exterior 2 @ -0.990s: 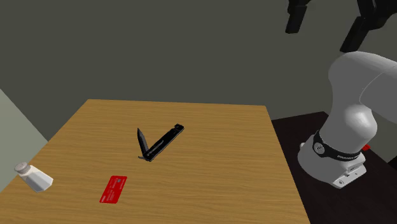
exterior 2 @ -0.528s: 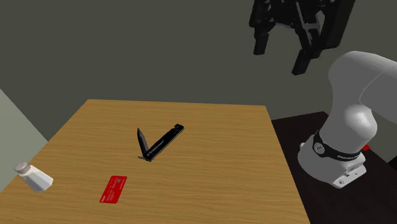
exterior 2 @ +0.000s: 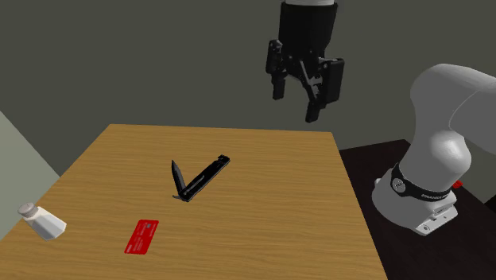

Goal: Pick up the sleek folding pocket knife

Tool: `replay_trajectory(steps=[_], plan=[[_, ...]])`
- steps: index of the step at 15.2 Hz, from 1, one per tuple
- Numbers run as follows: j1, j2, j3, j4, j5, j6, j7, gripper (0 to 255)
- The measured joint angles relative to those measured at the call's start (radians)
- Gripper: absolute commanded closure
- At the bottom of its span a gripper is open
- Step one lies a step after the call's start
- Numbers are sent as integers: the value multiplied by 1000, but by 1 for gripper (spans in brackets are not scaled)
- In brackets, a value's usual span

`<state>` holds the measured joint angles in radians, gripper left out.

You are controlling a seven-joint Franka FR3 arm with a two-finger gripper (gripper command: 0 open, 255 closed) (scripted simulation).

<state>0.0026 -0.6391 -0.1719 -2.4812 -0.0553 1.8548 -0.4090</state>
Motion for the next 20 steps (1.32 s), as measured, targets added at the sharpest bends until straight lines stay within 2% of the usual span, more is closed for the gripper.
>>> replay_trajectory(steps=[5,10,15,20], plan=[[6,147,-83,-16,-18,160,-135,0],[24,318,-156,13,2,297,-274,0],[43,528,-219,91,76,416,-445,0],[32,750,-238,194,201,506,-637,0]])
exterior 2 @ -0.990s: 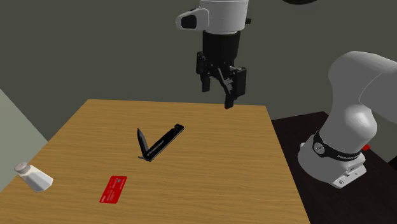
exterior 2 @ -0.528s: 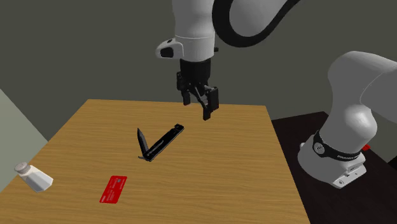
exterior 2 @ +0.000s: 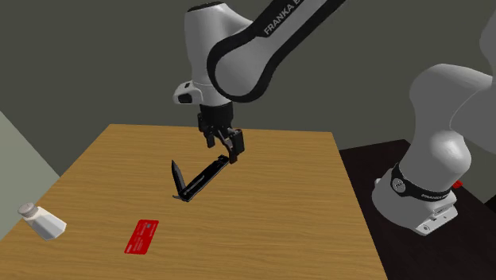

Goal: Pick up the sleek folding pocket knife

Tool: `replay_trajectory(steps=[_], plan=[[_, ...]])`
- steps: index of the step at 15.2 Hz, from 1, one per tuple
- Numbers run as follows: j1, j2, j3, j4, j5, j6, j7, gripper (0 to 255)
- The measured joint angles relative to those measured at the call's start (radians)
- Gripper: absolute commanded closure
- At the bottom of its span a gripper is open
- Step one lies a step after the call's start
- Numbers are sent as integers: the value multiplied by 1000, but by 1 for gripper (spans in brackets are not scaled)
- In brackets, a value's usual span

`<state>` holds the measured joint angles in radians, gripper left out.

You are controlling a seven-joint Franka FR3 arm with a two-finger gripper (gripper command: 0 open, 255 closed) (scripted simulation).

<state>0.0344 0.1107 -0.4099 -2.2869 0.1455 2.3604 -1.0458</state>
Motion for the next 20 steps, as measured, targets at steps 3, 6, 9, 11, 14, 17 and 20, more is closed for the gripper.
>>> replay_trajectory(steps=[3,6,9,11,14,17,20], plan=[[-25,124,17,76,72,31,-101,0],[-64,249,46,167,133,50,-191,0],[-79,306,64,209,158,61,-218,0],[-88,335,74,217,173,79,-232,0],[-97,370,87,222,192,108,-247,0],[-101,382,92,222,200,119,-253,255],[-102,383,92,222,201,121,-254,255]])
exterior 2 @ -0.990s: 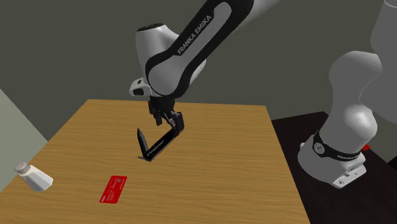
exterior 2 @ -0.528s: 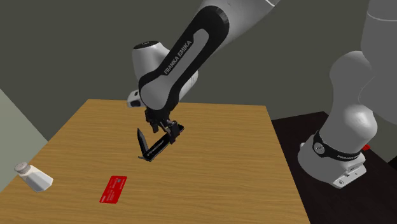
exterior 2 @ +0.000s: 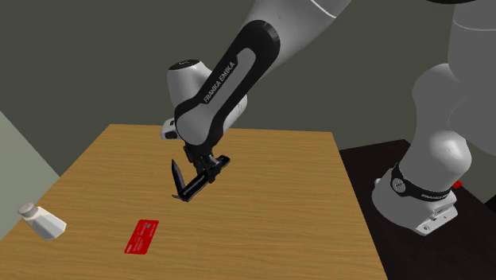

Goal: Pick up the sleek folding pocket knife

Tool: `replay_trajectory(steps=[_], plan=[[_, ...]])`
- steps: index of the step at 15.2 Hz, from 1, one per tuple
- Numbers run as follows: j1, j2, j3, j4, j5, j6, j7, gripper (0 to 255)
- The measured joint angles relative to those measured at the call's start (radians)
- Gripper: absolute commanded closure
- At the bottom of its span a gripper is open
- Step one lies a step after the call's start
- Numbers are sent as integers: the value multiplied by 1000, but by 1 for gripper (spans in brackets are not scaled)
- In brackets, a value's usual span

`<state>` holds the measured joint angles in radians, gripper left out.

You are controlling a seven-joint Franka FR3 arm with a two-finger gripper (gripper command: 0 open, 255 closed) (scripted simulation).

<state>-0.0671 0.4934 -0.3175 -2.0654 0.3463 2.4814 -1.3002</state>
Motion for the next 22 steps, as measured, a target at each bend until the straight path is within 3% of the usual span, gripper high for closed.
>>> replay_trajectory(steps=[8,22], plan=[[3,-11,-5,-1,-7,-11,4,255],[39,-151,-55,2,-91,-143,67,255]])
